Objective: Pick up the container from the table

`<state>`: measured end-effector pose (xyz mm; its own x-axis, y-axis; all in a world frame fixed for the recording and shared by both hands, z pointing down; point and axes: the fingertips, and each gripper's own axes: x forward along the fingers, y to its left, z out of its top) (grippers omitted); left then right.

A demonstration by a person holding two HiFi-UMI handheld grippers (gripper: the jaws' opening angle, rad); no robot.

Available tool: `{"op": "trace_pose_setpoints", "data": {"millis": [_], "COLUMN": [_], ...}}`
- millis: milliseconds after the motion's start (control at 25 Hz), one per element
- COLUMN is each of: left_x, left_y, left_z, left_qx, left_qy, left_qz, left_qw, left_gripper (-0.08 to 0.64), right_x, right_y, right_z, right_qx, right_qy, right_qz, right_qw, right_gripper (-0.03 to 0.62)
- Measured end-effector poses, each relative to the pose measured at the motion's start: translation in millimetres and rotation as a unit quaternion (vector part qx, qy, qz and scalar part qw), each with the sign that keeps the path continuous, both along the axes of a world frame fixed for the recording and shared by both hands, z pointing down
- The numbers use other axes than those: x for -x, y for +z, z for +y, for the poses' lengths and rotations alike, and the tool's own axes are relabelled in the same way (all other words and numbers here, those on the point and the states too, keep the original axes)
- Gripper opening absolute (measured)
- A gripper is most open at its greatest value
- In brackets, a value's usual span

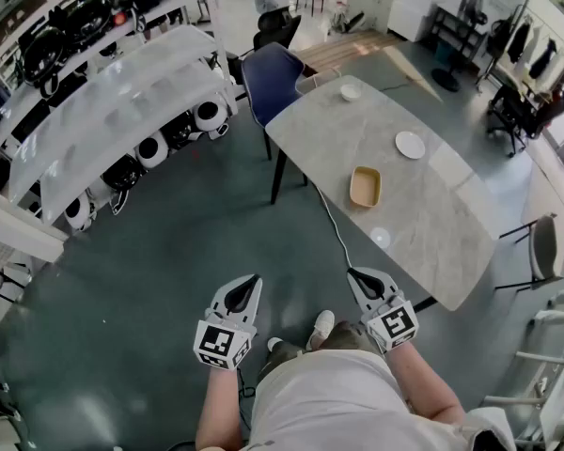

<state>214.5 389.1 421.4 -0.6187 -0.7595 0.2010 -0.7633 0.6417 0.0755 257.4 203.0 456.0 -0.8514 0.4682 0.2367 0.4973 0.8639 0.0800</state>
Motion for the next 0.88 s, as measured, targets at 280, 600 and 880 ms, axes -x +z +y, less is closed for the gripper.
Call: {"op": "trace_pose_setpoints", "data": {"millis": [280,600,880], "left_x": [33,67,98], "left_y": [2,12,20], "left_z": [-56,-138,-180], "left_qx": [0.023,0.030,0.046], "left_qy": [0.011,0.025,0.033], "left_qz": [-0.005,0.017,0.031], "left_qw": [0.9997,0.9991,0.9979], "left_gripper": [0.002,0.002,0.002], "right_x": [32,58,92], "right_y": [0,7,9], "right_z": [-47,-124,-153], "right_qx": [0.022,0.044,0.043], "right_qy": [-0.005,0.014,0.015], "right_qz": [-0.007,-0.006,-0.005], "right_qw": [1.000,0.999,0.999], "right_gripper": [0.011,0.011,0.011]}}
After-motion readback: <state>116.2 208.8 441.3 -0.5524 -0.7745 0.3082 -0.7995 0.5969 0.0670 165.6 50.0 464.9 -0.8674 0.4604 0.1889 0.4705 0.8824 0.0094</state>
